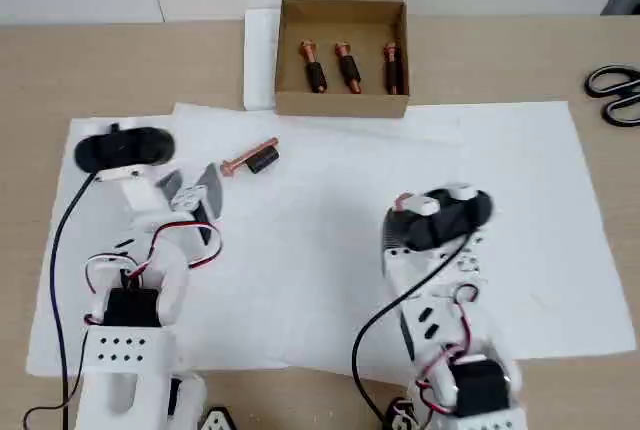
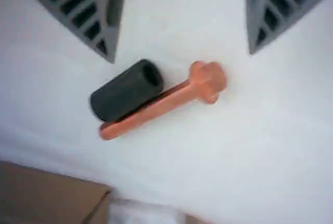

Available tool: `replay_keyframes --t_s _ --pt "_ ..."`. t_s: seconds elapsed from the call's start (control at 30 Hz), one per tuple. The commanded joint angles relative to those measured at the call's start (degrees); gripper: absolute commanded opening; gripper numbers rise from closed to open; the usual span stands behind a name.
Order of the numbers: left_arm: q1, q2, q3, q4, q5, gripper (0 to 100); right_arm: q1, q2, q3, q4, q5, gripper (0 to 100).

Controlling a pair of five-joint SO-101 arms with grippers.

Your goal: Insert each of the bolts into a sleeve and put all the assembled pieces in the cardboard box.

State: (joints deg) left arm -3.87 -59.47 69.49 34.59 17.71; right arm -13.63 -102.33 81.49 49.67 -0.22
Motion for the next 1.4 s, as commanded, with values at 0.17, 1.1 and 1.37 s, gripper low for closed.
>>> replay_keyframes --t_s 0.17,1.1,1.37 --pt "-6.5 -0.9 -0.6 0.0 -0.3 16 4.4 23.8 -30.0 0.6 4.1 0.4" --pt "-6.5 -1.2 4.5 -6.6 -0.2 16 4.3 139.1 -124.0 -13.2 4.0 0.4" --pt "-6.4 -1.2 4.9 -6.6 -0.2 16 3.6 149.8 -134.4 -13.2 4.0 0.4"
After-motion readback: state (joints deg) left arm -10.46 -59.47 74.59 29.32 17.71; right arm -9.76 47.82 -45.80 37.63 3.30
